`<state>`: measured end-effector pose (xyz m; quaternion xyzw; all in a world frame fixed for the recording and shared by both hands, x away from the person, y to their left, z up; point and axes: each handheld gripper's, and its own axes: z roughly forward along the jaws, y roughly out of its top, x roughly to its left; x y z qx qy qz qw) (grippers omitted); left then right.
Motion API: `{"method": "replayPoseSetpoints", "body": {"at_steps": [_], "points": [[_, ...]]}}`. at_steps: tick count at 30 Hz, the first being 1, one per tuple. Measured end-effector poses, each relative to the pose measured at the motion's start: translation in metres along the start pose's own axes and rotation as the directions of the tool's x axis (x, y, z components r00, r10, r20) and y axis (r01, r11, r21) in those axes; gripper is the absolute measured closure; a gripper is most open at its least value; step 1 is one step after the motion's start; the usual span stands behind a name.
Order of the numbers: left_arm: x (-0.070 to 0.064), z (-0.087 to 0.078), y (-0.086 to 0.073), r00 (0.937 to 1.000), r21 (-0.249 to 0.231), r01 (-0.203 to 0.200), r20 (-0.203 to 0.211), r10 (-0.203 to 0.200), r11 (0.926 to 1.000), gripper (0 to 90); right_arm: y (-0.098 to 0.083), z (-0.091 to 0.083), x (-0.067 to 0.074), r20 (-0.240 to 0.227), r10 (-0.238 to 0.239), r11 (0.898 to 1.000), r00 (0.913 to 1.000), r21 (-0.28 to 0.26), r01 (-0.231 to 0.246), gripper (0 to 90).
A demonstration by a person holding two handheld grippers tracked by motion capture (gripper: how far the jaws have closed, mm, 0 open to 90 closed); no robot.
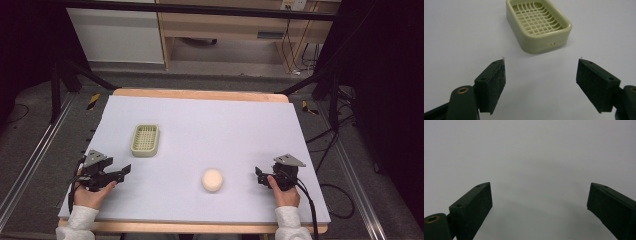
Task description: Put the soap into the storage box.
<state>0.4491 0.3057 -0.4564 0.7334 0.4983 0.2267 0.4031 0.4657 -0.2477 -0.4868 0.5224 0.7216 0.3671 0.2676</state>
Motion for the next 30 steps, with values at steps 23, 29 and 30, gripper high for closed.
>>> {"method": "replayPoseSetpoints", "body": {"at_steps": [23,29,30], "points": [[-0.034,-0.003,0.017,0.9947,-0.012,-0.075,0.069,0.076,0.9971,23.7,0.000,0.001,-0.002,-0.015,0.002,1.000,0.9999,0.003,-0.001,6.4],[-0.041,-0.002,0.019,0.9925,-0.009,-0.090,0.083,0.090,0.9959,23.2,0.000,0.000,-0.002,-0.021,0.007,1.000,0.9997,0.004,-0.007,6.3],[-0.043,-0.002,0.019,0.9916,-0.006,-0.096,0.086,0.096,0.9954,23.2,0.000,0.000,-0.002,-0.022,0.007,1.000,0.9997,0.004,-0.007,6.3]]}}
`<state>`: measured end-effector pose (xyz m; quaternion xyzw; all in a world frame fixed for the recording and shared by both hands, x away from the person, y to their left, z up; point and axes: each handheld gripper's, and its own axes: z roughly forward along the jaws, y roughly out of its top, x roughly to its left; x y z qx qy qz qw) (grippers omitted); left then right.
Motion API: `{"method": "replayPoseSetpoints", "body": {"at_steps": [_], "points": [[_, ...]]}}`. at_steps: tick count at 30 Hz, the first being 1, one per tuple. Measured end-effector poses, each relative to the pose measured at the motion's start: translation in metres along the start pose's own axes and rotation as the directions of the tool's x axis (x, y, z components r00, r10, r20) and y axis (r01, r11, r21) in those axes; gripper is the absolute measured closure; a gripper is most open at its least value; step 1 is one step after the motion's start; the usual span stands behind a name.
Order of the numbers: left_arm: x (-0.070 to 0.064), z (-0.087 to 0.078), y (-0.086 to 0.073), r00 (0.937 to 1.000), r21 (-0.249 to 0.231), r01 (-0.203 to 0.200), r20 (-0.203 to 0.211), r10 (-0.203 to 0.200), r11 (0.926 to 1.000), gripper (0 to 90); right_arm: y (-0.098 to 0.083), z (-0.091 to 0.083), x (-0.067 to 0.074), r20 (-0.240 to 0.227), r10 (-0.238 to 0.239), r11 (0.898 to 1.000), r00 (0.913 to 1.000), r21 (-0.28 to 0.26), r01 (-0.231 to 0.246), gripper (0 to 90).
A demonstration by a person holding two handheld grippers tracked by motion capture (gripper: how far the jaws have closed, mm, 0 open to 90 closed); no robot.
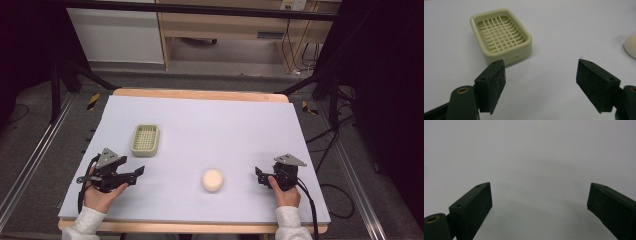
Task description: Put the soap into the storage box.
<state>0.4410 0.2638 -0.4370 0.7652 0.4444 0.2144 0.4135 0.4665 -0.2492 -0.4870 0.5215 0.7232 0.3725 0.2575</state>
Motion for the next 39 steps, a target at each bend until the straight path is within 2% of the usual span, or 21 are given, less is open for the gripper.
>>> {"method": "replayPoseSetpoints", "body": {"at_steps": [10,17,39], "points": [[-0.016,0.004,0.005,0.9987,0.002,-0.039,0.033,0.039,0.9992,22.7,0.000,0.000,0.000,0.002,-0.001,1.000,1.0000,0.001,0.001,6.1],[-0.024,0.005,0.012,0.9973,-0.004,-0.049,0.055,0.049,0.9988,22.1,0.000,0.001,-0.001,-0.005,0.001,1.000,1.0000,0.007,-0.001,6.1],[-0.040,0.012,0.020,0.9923,0.004,-0.089,0.087,0.089,0.9960,21.4,0.000,0.002,-0.002,0.000,0.007,1.000,1.0000,0.010,-0.007,5.8]]}}
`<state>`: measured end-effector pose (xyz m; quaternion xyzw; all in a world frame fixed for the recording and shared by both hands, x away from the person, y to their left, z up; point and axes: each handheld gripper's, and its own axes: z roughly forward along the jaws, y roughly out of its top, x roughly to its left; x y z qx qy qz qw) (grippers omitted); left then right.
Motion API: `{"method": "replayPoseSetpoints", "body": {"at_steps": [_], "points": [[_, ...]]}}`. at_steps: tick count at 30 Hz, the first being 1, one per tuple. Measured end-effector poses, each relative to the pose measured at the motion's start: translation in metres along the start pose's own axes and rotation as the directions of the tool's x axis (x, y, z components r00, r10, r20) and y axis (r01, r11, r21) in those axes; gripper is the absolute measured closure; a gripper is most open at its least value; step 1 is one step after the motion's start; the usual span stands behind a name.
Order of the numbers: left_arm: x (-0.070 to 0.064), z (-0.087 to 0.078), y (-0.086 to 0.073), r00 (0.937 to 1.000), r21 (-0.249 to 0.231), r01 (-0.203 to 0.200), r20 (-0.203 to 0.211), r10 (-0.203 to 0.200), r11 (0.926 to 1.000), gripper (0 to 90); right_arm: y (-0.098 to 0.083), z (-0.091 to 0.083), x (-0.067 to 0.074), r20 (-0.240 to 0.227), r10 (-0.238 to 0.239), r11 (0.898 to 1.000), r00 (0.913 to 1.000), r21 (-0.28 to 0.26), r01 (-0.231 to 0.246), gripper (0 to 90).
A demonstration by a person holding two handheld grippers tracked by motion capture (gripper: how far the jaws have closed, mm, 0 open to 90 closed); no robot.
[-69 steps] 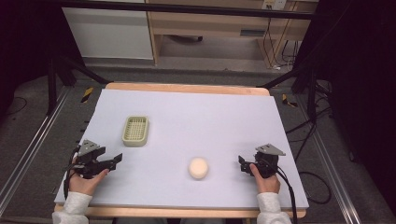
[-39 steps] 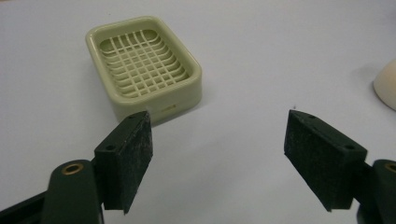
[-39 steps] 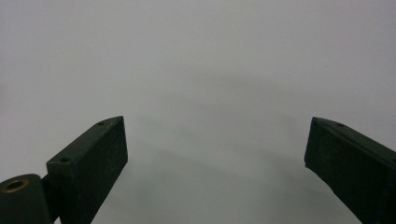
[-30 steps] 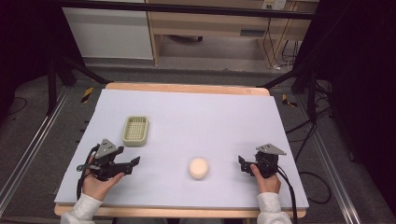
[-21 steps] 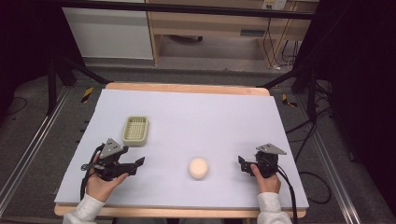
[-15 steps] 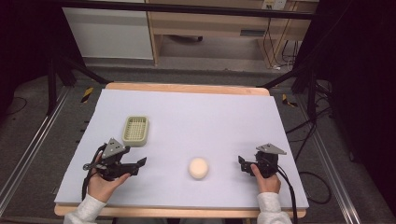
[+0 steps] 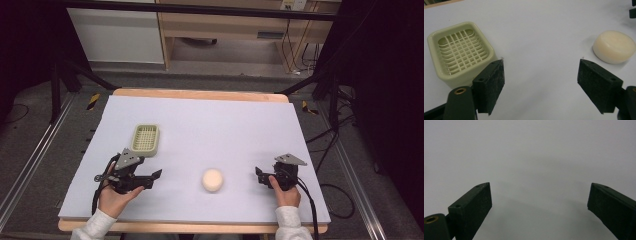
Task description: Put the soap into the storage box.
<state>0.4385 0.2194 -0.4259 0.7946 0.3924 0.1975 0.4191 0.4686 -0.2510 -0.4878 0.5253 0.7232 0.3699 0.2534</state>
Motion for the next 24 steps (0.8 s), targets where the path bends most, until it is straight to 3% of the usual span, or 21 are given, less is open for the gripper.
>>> {"method": "replayPoseSetpoints", "body": {"at_steps": [11,24], "points": [[-0.012,0.010,0.014,0.9987,0.004,-0.044,0.024,0.044,0.9990,21.2,0.000,0.000,0.000,0.003,-0.003,1.000,1.0000,-0.003,0.003,5.8],[-0.024,0.019,0.026,0.9965,0.001,-0.068,0.049,0.067,0.9977,20.8,0.000,0.000,0.001,0.006,0.002,1.000,1.0000,-0.003,-0.002,5.8]]}}
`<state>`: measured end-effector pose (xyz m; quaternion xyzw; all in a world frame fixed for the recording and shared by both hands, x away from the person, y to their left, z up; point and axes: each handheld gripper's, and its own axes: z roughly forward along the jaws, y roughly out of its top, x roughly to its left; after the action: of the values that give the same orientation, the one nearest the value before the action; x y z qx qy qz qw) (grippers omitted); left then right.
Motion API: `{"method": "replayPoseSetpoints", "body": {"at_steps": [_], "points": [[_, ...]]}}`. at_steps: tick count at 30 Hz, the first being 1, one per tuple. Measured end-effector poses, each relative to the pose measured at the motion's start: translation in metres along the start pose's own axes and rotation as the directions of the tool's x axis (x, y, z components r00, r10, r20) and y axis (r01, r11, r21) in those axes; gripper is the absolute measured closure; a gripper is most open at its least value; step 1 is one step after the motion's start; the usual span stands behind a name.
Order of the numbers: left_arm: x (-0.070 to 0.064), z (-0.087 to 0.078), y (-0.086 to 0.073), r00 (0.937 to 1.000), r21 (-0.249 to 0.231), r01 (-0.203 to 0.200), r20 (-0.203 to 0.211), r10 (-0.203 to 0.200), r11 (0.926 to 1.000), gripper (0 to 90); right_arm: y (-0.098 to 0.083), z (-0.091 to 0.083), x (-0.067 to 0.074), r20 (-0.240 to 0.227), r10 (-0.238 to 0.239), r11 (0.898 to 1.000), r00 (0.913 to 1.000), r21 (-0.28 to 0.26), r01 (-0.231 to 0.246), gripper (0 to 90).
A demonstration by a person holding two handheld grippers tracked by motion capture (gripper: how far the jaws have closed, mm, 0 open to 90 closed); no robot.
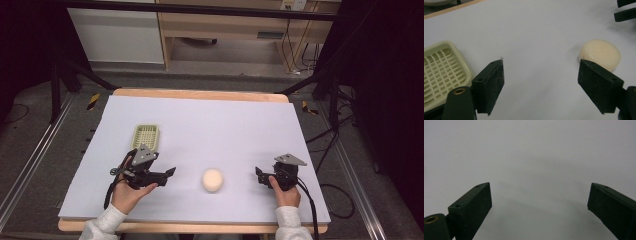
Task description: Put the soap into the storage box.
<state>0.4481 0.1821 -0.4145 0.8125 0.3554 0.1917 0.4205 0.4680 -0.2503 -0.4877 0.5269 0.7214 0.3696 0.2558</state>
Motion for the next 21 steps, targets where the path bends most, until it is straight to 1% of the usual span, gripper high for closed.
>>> {"method": "replayPoseSetpoints", "body": {"at_steps": [1,5,10,16,19,21], "points": [[-0.001,0.001,0.001,1.0000,0.000,0.003,0.004,-0.003,1.0000,20.9,0.000,0.000,0.000,0.001,-0.002,1.000,1.0000,-0.001,0.002,5.8],[-0.006,0.005,0.006,0.9997,-0.005,-0.009,0.021,0.009,0.9999,20.9,0.000,0.000,0.000,0.001,-0.002,1.000,1.0000,-0.001,0.002,5.8],[-0.010,0.008,0.009,0.9995,-0.003,-0.018,0.026,0.018,0.9998,21.3,0.000,0.000,0.000,0.000,-0.002,1.000,1.0000,-0.001,0.002,5.7],[-0.015,0.013,0.013,0.9994,-0.002,-0.018,0.029,0.018,0.9998,21.8,0.000,0.000,0.000,0.000,-0.002,1.000,1.0000,-0.002,0.002,5.7],[-0.017,0.014,0.017,0.9991,-0.001,-0.022,0.037,0.022,0.9998,22.0,0.000,0.000,0.000,0.000,-0.006,1.000,1.0000,-0.002,0.006,5.5],[-0.018,0.015,0.018,0.9988,0.003,-0.025,0.042,0.025,0.9997,22.0,0.000,-0.001,0.000,-0.001,0.001,1.000,1.0000,-0.001,-0.001,5.5]]}}
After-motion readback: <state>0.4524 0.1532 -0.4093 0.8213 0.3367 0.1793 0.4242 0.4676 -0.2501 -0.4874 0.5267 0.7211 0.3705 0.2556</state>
